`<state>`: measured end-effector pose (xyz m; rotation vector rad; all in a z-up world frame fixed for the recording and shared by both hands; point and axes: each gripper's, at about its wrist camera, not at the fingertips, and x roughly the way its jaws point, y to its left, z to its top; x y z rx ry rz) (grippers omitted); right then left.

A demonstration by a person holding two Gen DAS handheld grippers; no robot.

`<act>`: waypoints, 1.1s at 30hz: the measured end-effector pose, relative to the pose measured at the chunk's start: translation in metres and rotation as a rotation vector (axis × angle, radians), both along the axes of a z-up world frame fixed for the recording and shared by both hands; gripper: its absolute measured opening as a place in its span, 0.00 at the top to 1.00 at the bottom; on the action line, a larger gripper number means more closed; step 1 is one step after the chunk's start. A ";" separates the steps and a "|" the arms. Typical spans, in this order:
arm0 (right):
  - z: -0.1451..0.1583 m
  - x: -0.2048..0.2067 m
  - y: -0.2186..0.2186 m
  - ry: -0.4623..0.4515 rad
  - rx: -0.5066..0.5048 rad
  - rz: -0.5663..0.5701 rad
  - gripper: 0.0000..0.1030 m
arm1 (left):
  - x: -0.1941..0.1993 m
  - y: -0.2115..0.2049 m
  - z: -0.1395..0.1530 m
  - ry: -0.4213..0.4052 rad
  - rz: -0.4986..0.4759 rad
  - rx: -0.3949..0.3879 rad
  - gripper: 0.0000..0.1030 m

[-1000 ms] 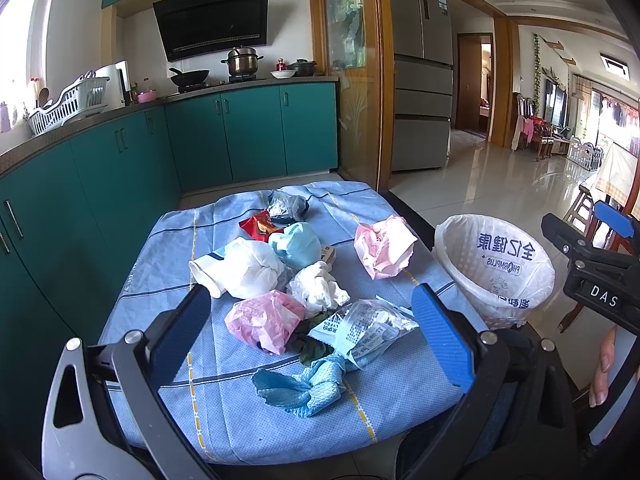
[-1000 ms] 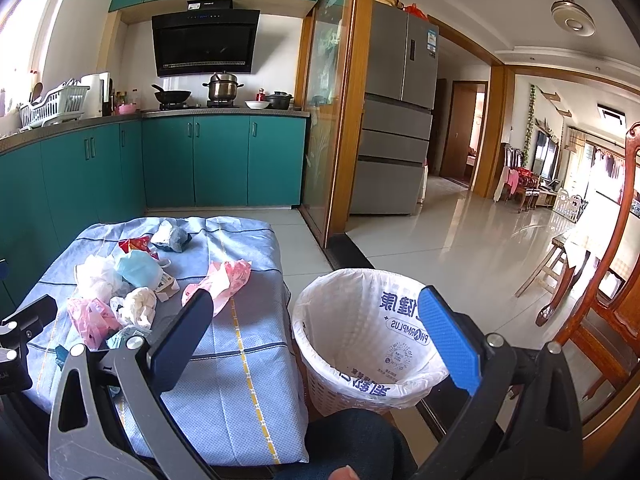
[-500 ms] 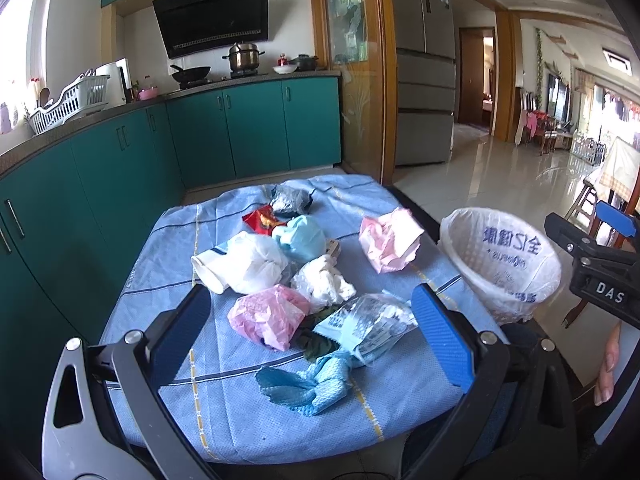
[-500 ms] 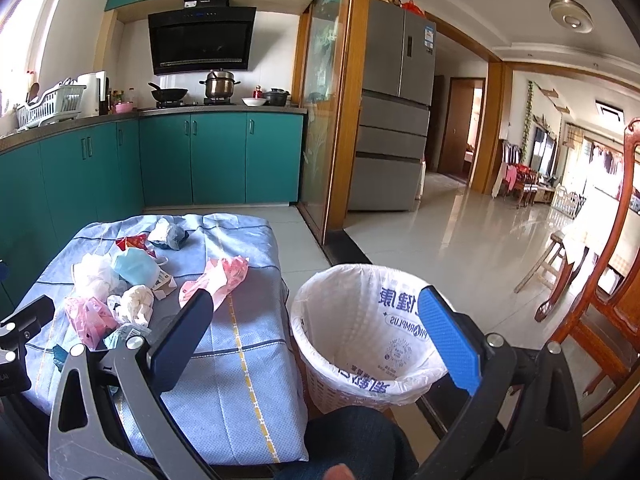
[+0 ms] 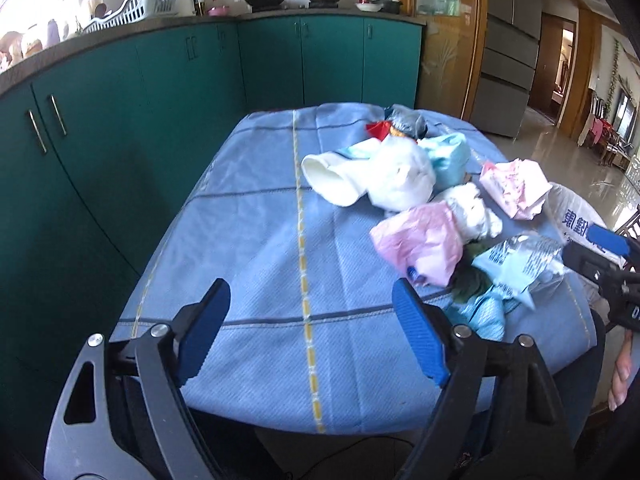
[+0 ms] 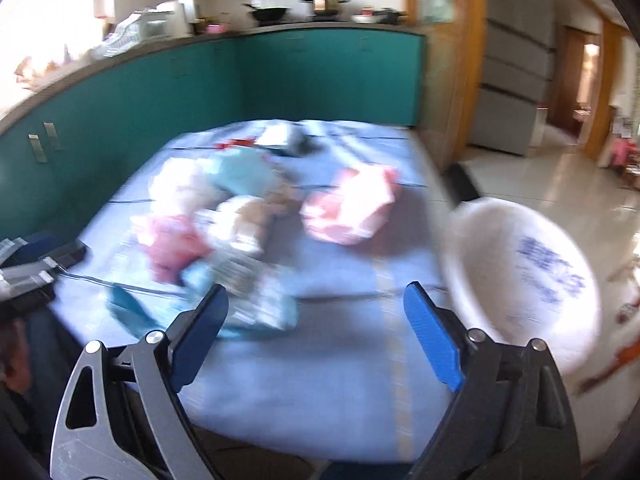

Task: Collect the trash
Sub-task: 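Grasp the clear plastic packet with the right gripper while the left gripper grasps the blue cloth, then carry the packet and blue cloth into the wastebasket and open both grippers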

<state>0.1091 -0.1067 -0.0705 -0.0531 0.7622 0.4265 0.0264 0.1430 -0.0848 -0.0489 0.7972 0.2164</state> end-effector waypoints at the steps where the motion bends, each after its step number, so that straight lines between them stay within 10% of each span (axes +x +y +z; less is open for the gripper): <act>1: -0.002 0.004 0.013 0.009 -0.005 0.028 0.14 | 0.000 0.001 -0.003 0.009 -0.001 0.001 0.18; 9: -0.035 0.023 0.053 0.095 -0.131 0.069 0.14 | -0.004 -0.024 -0.020 0.054 -0.170 -0.028 0.14; 23: -0.020 0.013 0.003 0.059 -0.044 -0.005 0.33 | 0.029 -0.103 -0.047 0.119 -0.465 -0.118 0.13; 28: -0.016 0.006 -0.025 0.035 -0.064 -0.084 0.33 | 0.038 -0.116 -0.054 0.144 -0.475 -0.061 0.58; 33: -0.008 0.003 -0.067 0.005 -0.056 -0.202 0.33 | 0.034 -0.108 -0.044 0.127 -0.465 -0.078 0.67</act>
